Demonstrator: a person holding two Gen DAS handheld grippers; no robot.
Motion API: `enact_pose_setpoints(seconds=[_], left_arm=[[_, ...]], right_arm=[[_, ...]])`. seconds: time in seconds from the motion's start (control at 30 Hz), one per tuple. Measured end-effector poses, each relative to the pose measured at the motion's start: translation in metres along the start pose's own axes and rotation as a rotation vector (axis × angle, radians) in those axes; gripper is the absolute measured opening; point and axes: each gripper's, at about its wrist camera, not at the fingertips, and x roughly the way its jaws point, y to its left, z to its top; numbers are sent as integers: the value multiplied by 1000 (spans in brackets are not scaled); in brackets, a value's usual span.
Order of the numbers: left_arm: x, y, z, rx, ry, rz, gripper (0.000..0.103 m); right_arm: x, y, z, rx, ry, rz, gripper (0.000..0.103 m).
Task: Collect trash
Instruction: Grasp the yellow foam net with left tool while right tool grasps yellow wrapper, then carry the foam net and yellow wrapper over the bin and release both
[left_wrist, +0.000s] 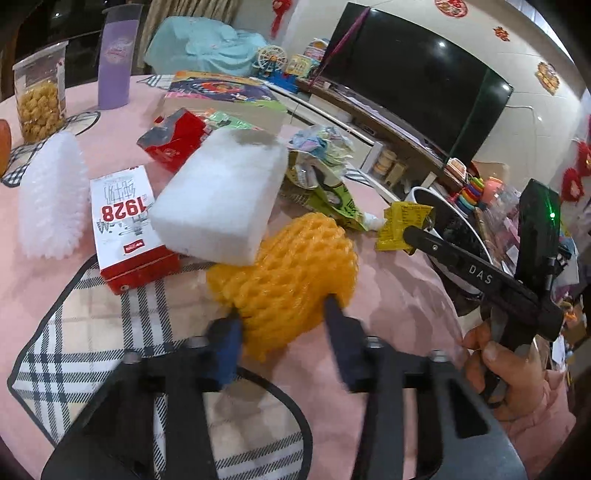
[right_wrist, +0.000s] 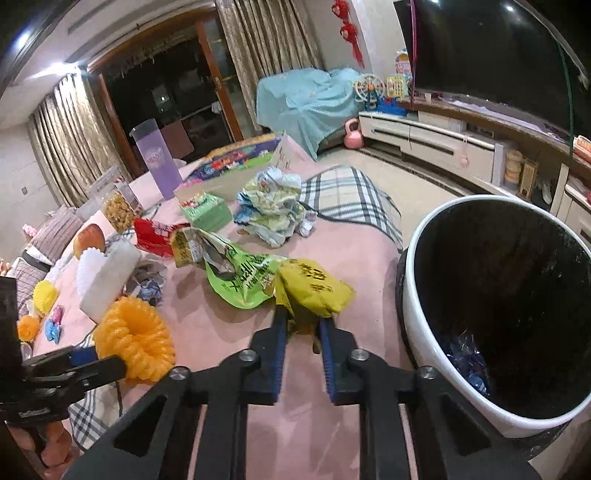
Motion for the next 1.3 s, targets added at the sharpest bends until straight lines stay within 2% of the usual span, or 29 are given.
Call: enact_pose_setpoints(seconds=[0.07,0.17,0.37,0.6,1.3], left_arm=[[-2,-1,-1,1,-3,-21,20],[-7,-4,-6,2,-8,-38,16],[-19,-21,-13,34,-12,-68,16],[-21,-48,-14,84,-4,-118,16],[8,-130,-1,232,39,-193,16]], right_arm=[[-5,-1,-1,14,-8,13,10],[-18,0,-4,33,-26,34,10],[-44,2,-13,70,-48,81,10],[-73,-10,-23,123,-78,90,10],[-126,-79,-34,248,-150,-5,10]])
